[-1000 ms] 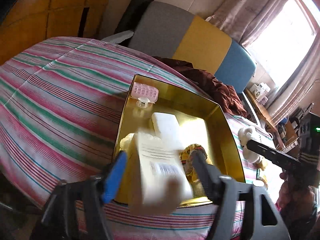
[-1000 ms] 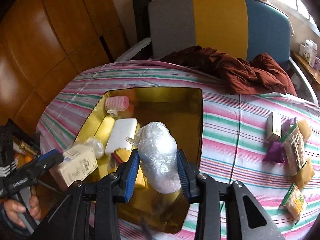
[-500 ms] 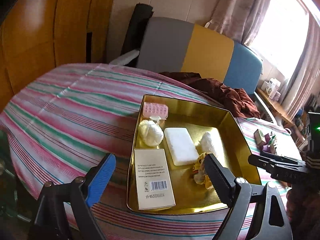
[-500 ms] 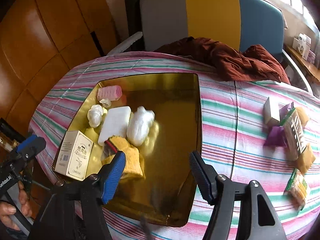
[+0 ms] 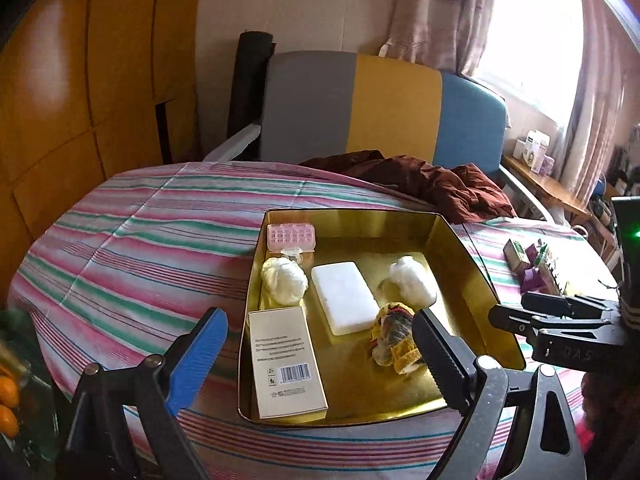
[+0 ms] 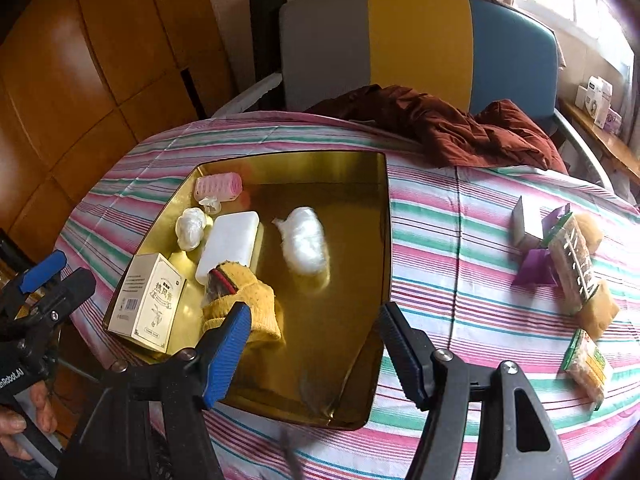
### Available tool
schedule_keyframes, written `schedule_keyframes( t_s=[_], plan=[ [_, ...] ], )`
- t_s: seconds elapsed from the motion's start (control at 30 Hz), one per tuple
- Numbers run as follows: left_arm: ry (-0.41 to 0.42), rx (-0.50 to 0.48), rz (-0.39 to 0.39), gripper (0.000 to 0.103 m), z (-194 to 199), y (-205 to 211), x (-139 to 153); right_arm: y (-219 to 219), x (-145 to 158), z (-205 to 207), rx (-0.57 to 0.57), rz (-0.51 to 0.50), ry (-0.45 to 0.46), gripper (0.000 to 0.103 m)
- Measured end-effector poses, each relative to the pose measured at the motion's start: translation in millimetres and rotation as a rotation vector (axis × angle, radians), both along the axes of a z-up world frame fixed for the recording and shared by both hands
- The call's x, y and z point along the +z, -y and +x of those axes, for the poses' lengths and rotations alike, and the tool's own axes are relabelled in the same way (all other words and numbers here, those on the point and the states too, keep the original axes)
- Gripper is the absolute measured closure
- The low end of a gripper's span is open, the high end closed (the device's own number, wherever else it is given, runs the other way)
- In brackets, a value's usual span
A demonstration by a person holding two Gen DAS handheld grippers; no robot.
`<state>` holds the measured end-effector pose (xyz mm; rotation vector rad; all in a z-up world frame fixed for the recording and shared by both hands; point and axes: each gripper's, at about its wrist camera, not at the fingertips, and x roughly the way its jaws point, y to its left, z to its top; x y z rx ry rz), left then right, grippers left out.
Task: Organize objects
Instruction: 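Lower the box and bundle into the gold tray and open both grippers, then move both grippers from the tray back to the pile of items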
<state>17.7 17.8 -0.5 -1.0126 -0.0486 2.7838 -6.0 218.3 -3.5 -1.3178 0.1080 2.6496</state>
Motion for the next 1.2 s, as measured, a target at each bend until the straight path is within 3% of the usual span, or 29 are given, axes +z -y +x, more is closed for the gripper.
schedule_keyframes(
  t_s=[0.47, 1.07, 1.2],
  plan=[
    [-0.011, -0.071, -0.058, 0.006, 9, -26, 0, -20, 3, 17, -0.089, -0.004, -0.017, 0.034],
    [0.023, -0.173, -0.092, 0.006, 10, -58, -8, -105, 7, 63, -0.302, 0.027, 0.073, 0.034],
    [0.023, -0.205, -0.091, 0.006, 10, -66, -8, -124, 13, 73, -0.268, 0.073, 0.136, 0.020]
  ],
)
